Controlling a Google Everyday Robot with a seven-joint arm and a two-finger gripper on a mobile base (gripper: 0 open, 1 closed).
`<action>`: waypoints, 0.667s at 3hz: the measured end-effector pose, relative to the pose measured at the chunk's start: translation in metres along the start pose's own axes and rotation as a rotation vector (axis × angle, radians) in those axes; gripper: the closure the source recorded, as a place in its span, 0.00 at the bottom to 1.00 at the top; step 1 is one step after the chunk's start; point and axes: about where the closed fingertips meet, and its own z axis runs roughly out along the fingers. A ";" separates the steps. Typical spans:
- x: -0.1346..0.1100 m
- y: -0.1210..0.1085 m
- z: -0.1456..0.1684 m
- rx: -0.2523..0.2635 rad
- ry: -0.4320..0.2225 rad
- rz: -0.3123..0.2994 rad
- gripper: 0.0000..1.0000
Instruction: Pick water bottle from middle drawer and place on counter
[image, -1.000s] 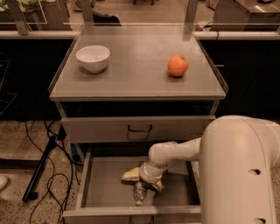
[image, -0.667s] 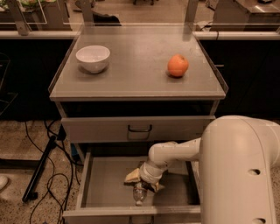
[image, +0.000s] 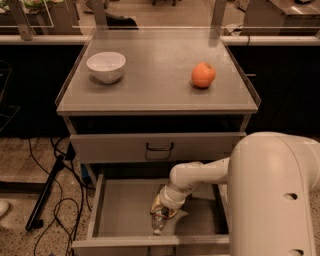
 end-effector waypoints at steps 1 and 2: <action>0.000 0.000 0.000 0.000 0.000 0.000 0.88; 0.000 0.000 0.000 0.000 0.000 0.000 1.00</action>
Offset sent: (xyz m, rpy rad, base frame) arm 0.0000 0.0000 0.0000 0.0000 0.0000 0.0000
